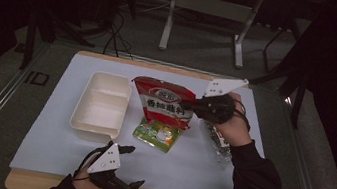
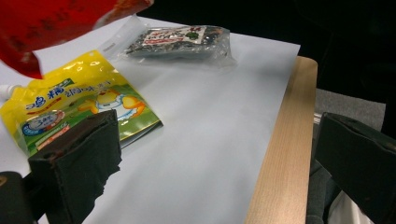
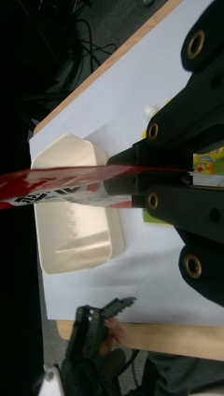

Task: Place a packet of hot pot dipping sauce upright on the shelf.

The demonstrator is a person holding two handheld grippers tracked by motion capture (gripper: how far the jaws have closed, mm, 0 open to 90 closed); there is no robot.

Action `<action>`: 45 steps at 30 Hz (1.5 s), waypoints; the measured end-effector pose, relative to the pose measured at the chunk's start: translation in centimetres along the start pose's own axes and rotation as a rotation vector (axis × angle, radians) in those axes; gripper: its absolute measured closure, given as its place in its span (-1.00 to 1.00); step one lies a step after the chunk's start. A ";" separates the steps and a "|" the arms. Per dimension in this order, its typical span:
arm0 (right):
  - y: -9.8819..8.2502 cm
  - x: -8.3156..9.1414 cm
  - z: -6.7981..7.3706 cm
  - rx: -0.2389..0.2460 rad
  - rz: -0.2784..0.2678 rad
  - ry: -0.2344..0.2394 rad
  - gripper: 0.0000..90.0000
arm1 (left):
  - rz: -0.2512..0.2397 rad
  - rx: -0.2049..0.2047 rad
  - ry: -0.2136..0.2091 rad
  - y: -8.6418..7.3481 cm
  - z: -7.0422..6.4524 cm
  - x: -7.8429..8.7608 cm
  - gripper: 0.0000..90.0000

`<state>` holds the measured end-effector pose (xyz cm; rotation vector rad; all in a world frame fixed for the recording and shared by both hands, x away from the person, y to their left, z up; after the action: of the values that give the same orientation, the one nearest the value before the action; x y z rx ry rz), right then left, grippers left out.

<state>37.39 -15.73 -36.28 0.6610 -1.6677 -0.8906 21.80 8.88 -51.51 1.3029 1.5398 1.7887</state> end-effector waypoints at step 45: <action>5.1 -8.9 -4.3 -0.022 -0.056 0.043 1.00 | -0.016 0.010 0.004 -1.7 0.2 0.5 -0.95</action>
<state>43.99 -6.81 -36.34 0.7107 -1.6056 -0.9273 21.38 9.84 -52.90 1.2894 1.5592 1.7768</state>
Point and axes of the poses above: each handheld gripper's, and its own axes: x roughly backward along the jaws, y roughly out of its top, z roughly to its left, the point moved 2 cm from there along -x, roughly forward along the jaws, and after that the axes turned 4 degrees about x, right-handed, at the moved point
